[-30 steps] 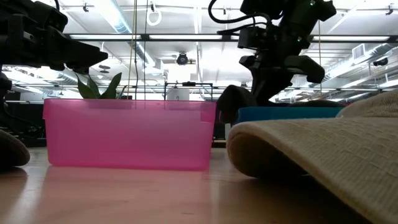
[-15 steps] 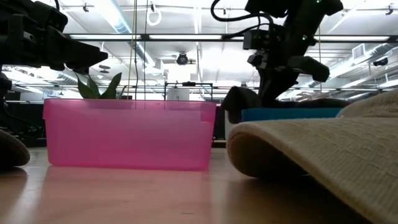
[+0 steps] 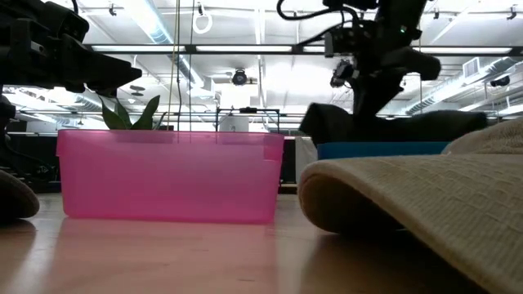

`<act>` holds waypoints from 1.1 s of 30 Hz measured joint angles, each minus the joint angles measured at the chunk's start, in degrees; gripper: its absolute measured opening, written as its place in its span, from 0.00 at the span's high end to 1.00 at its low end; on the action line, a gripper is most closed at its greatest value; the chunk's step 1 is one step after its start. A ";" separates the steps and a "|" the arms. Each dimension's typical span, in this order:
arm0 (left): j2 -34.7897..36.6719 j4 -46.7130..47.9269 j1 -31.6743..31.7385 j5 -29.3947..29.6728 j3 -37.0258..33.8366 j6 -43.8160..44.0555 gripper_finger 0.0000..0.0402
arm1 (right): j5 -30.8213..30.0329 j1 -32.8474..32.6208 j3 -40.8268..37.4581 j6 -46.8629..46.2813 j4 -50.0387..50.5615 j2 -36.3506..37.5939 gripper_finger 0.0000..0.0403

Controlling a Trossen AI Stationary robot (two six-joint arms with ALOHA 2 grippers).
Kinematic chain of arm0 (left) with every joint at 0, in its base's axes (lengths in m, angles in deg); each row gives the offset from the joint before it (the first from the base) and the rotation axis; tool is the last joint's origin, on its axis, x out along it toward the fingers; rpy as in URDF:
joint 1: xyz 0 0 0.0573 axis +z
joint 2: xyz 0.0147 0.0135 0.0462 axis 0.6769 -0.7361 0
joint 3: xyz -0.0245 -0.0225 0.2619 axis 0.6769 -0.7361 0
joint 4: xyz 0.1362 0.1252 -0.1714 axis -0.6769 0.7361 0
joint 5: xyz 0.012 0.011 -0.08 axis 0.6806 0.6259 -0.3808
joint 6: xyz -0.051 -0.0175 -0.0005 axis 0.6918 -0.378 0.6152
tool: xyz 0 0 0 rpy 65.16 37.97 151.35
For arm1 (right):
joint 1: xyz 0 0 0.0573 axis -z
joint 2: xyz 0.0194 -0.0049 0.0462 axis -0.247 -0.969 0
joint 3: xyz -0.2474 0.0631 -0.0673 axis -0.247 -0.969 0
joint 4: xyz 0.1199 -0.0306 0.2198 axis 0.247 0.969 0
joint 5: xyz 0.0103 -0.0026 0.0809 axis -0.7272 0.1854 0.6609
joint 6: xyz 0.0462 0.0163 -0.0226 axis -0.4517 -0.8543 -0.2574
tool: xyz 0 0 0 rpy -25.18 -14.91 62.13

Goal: Pick & Place hat
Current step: Put the top black cap into the blue bin

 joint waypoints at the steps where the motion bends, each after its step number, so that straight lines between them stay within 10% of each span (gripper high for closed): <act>1: 0.00 0.00 0.00 0.00 0.00 -0.02 0.59 | 0.38 0.00 -0.51 -0.35 -0.02 -0.02 1.00; 33: 0.00 0.00 -0.01 0.00 -0.01 0.00 0.59 | 8.86 7.11 -12.81 9.65 -17.73 -0.57 1.00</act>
